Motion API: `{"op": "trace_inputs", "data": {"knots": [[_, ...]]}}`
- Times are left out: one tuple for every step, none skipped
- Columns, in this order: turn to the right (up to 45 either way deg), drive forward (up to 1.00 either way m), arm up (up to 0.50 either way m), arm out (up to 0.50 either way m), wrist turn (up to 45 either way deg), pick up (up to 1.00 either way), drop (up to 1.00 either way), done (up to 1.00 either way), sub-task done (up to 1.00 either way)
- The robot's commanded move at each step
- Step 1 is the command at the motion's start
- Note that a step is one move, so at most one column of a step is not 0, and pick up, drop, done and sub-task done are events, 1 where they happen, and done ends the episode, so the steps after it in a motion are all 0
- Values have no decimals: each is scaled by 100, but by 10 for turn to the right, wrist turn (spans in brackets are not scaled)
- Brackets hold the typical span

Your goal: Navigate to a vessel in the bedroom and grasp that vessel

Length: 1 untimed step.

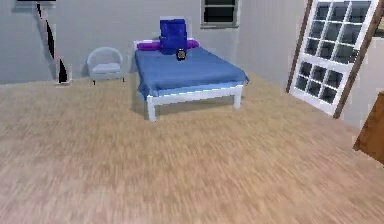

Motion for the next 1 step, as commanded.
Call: {"op": "trace_inputs", "data": {"knots": [[450, 0, 0, 0, 0, 0, 0, 0, 0]]}}
